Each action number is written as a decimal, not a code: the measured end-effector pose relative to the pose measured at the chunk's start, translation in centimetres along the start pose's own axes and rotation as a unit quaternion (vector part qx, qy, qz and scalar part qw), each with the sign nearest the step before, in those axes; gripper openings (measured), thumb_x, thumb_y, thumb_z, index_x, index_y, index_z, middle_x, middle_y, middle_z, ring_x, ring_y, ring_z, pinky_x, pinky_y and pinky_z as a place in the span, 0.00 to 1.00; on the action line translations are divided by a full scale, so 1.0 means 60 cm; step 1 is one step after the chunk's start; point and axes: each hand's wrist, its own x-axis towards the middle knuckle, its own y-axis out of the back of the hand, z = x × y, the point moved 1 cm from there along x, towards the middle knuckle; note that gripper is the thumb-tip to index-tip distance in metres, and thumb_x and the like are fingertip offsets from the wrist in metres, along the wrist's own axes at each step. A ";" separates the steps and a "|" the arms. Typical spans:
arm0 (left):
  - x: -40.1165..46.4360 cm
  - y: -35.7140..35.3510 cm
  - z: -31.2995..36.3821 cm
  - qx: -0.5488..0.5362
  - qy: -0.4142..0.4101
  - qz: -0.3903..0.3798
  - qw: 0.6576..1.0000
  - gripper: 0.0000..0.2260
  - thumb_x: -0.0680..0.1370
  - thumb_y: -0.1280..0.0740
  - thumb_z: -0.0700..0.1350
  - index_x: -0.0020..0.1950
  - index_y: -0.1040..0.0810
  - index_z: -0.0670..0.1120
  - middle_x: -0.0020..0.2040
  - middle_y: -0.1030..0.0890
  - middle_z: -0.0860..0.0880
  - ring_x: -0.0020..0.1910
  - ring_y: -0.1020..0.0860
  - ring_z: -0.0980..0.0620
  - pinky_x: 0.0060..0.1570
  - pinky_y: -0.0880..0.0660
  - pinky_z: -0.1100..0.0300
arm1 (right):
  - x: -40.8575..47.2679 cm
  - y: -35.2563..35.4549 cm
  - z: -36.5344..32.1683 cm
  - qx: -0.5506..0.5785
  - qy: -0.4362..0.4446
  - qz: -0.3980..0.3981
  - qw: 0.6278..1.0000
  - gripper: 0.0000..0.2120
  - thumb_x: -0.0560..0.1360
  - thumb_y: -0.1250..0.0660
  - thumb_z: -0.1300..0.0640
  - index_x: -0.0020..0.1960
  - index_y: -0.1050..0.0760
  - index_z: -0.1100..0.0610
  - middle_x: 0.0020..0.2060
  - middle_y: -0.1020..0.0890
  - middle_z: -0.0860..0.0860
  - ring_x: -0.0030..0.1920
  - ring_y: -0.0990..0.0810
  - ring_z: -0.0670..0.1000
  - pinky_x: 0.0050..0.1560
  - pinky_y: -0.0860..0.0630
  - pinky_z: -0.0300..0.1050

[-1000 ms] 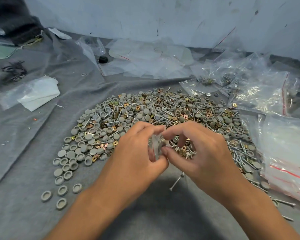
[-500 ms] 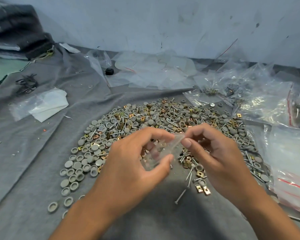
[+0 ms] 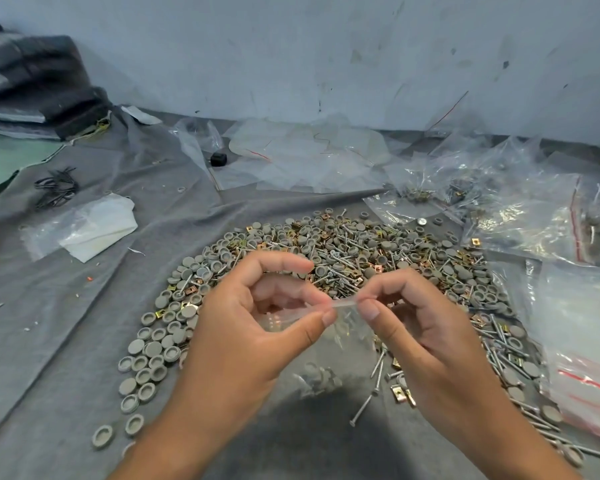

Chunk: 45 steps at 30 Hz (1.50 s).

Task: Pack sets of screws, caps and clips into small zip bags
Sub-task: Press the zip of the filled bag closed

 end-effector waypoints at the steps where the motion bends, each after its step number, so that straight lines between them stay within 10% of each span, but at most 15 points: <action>1: -0.001 -0.002 0.000 0.008 0.000 0.001 1.000 0.19 0.66 0.20 0.52 0.54 0.21 0.57 0.44 0.13 0.50 0.44 0.15 0.51 0.45 0.18 0.51 | -0.001 -0.001 0.000 -0.013 -0.001 0.008 1.000 0.08 0.80 0.36 0.42 0.50 0.23 0.45 0.43 0.21 0.46 0.39 0.23 0.48 0.38 0.31 0.34; 27: 0.005 -0.003 -0.011 -0.011 0.023 0.011 1.000 0.18 0.66 0.21 0.54 0.46 0.28 0.57 0.44 0.12 0.47 0.44 0.14 0.49 0.39 0.21 0.60 | -0.003 -0.002 0.005 -0.032 -0.025 0.049 0.998 0.09 0.79 0.38 0.40 0.50 0.23 0.43 0.42 0.19 0.44 0.42 0.21 0.49 0.39 0.29 0.36; 31: 0.011 0.000 -0.013 -0.055 0.032 0.039 0.997 0.18 0.66 0.16 0.50 0.43 0.25 0.59 0.42 0.12 0.45 0.38 0.14 0.53 0.31 0.25 0.68 | -0.001 0.007 0.008 0.015 -0.043 0.075 0.996 0.10 0.78 0.38 0.38 0.50 0.23 0.42 0.40 0.20 0.47 0.39 0.23 0.50 0.39 0.23 0.54; 36: 0.010 0.003 -0.016 -0.031 0.006 0.040 0.999 0.17 0.64 0.19 0.53 0.39 0.28 0.60 0.42 0.13 0.45 0.45 0.13 0.49 0.35 0.22 0.65 | -0.001 0.010 0.005 0.018 -0.037 0.064 0.997 0.10 0.78 0.37 0.40 0.50 0.22 0.44 0.39 0.20 0.45 0.38 0.24 0.47 0.36 0.29 0.35; 45: 0.000 -0.012 -0.020 0.029 -0.062 0.009 0.998 0.13 0.69 0.26 0.48 0.46 0.28 0.61 0.44 0.15 0.45 0.39 0.19 0.47 0.38 0.21 0.56 | 0.003 0.008 -0.006 -0.027 -0.008 0.025 0.999 0.10 0.75 0.31 0.40 0.46 0.19 0.45 0.41 0.17 0.40 0.43 0.18 0.46 0.41 0.27 0.31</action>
